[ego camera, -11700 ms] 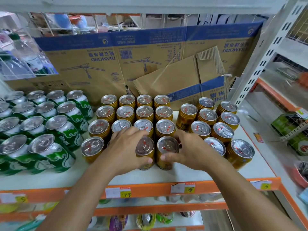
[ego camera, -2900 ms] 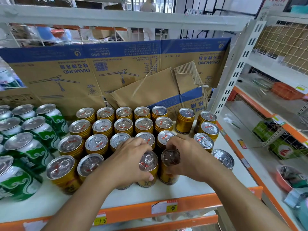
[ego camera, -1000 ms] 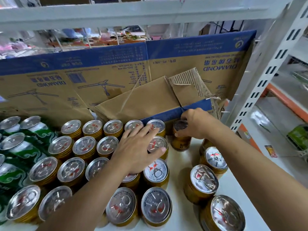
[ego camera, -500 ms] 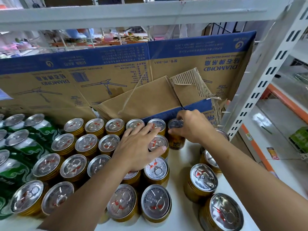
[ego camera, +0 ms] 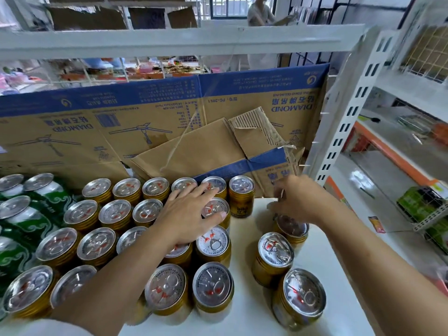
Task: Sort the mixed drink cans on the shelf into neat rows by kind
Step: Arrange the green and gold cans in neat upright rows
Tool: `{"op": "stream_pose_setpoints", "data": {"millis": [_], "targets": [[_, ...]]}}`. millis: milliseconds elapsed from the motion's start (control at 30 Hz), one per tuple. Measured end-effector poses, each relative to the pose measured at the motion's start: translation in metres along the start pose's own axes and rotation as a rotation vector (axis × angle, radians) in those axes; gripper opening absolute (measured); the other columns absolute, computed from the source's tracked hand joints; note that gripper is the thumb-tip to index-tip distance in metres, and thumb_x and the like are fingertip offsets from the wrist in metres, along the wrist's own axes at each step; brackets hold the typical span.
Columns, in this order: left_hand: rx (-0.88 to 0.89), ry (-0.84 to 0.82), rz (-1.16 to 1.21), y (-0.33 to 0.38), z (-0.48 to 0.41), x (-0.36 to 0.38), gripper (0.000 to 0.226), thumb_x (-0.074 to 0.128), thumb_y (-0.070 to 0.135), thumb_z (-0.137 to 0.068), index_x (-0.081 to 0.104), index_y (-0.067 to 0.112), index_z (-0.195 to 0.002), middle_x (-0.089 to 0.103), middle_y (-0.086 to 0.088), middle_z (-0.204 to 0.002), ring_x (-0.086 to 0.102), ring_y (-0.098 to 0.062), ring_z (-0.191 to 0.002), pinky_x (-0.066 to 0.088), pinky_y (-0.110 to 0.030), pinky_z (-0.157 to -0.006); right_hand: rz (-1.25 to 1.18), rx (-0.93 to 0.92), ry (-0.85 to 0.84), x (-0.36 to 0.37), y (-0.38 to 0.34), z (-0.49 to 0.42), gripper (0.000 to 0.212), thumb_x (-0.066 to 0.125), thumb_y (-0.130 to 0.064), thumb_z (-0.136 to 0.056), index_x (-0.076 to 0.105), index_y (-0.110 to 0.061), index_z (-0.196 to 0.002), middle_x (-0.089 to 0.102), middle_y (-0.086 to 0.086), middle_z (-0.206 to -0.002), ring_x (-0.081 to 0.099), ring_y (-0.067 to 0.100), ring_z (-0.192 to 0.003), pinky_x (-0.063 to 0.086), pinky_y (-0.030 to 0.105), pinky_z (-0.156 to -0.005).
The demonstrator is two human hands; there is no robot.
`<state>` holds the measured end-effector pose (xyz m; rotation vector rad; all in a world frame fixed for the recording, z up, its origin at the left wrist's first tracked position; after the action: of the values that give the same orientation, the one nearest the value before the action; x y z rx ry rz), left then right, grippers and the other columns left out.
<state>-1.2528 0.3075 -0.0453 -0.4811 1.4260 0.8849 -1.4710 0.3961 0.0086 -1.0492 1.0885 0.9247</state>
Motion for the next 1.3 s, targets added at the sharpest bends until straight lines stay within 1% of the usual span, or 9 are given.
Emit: {"op": "stream_pose_setpoints", "data": {"millis": [167,233,367,533,833,900,1100,1233,1300], "targets": [[0.058,0.055,-0.087,0.027,0.005,-0.019,0.067,0.047,0.06,-0.09,0.026,0.037,-0.15,0.013,0.005,-0.161,0.0,-0.016,-0.148,-0.013,-0.052,-0.114,0.038,-0.005,-0.111,-0.001,0.005,0.019,0.031,0.067,-0.041,-0.081,0.065,-0.021,-0.105,0.059,0.001,-0.103,0.058,0.02,-0.089,0.053,0.029,-0.071],[0.222,-0.002,-0.047,0.052,0.012,-0.024,0.069,0.059,0.056,-0.085,0.035,0.034,-0.146,0.03,0.005,-0.153,0.018,-0.015,-0.143,0.005,-0.042,-0.119,0.046,-0.02,-0.108,-0.001,0.008,0.025,0.031,0.069,-0.037,-0.079,0.066,-0.024,-0.108,0.055,-0.002,-0.099,0.054,0.018,-0.087,0.044,0.025,-0.066],[0.389,-0.26,0.004,0.096,0.026,-0.011,0.062,0.074,0.046,-0.075,0.049,0.027,-0.129,0.051,0.003,-0.13,0.045,-0.02,-0.124,0.04,-0.037,-0.102,0.027,-0.012,-0.048,-0.001,0.013,0.029,0.033,0.064,-0.022,-0.079,0.066,-0.027,-0.112,0.06,-0.002,-0.103,0.055,0.02,-0.09,0.045,0.025,-0.069],[0.339,-0.231,0.068,0.108,0.018,-0.003,0.053,0.08,0.049,-0.068,0.053,0.023,-0.106,0.059,0.001,-0.112,0.056,-0.02,-0.102,0.049,-0.034,-0.079,0.008,-0.024,-0.018,0.005,0.017,0.032,0.034,0.055,-0.017,-0.082,0.061,-0.027,-0.114,0.06,0.004,-0.117,0.056,0.025,-0.103,0.043,0.026,-0.073],[0.243,0.012,0.473,0.089,0.016,-0.04,0.051,0.089,0.038,-0.059,0.065,0.03,-0.104,0.066,0.015,-0.094,0.06,0.002,-0.087,0.05,-0.021,-0.077,-0.049,-0.026,0.041,0.008,0.017,0.043,0.03,0.057,-0.025,-0.082,0.059,-0.026,-0.111,0.057,0.002,-0.096,0.06,0.026,-0.091,0.04,0.026,-0.064],[0.239,0.099,0.549,0.086,0.02,-0.048,0.05,0.089,0.039,-0.056,0.065,0.033,-0.1,0.067,0.017,-0.091,0.06,0.005,-0.086,0.047,-0.016,-0.074,-0.024,-0.026,0.042,0.008,0.015,0.044,0.035,0.061,-0.028,-0.082,0.06,-0.027,-0.117,0.059,0.003,-0.1,0.057,0.023,-0.088,0.039,0.025,-0.066],[0.175,0.273,0.817,0.072,0.036,-0.061,0.057,0.08,0.05,-0.05,0.067,0.031,-0.102,0.072,0.015,-0.092,0.067,-0.005,-0.087,0.056,-0.033,-0.08,0.099,-0.022,0.072,0.015,0.004,0.05,0.028,0.063,-0.029,-0.08,0.063,-0.022,-0.108,0.053,0.0,-0.095,0.051,0.021,-0.08,0.044,0.027,-0.064],[0.136,0.414,0.983,0.062,0.047,-0.072,0.055,0.079,0.047,-0.05,0.069,0.029,-0.101,0.073,0.009,-0.094,0.068,-0.011,-0.091,0.056,-0.035,-0.082,0.103,-0.038,0.039,0.021,-0.005,0.048,0.03,0.061,-0.021,-0.082,0.058,-0.018,-0.112,0.05,0.005,-0.111,0.054,0.028,-0.096,0.048,0.032,-0.072],[0.119,0.476,1.041,0.057,0.053,-0.076,0.05,0.08,0.044,-0.053,0.07,0.03,-0.1,0.073,0.008,-0.096,0.068,-0.012,-0.093,0.056,-0.035,-0.082,0.066,-0.05,0.036,0.02,-0.008,0.045,0.035,0.062,-0.022,-0.081,0.055,-0.02,-0.115,0.047,0.002,-0.108,0.053,0.026,-0.095,0.046,0.031,-0.071]]}}
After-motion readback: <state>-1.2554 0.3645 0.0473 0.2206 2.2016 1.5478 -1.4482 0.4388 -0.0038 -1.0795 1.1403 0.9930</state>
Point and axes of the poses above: each hand's wrist, its own z-axis away from the middle knuckle, its own x-axis out of the palm, y = z × x, the point moved 2 cm from there along -z, towards the middle knuckle
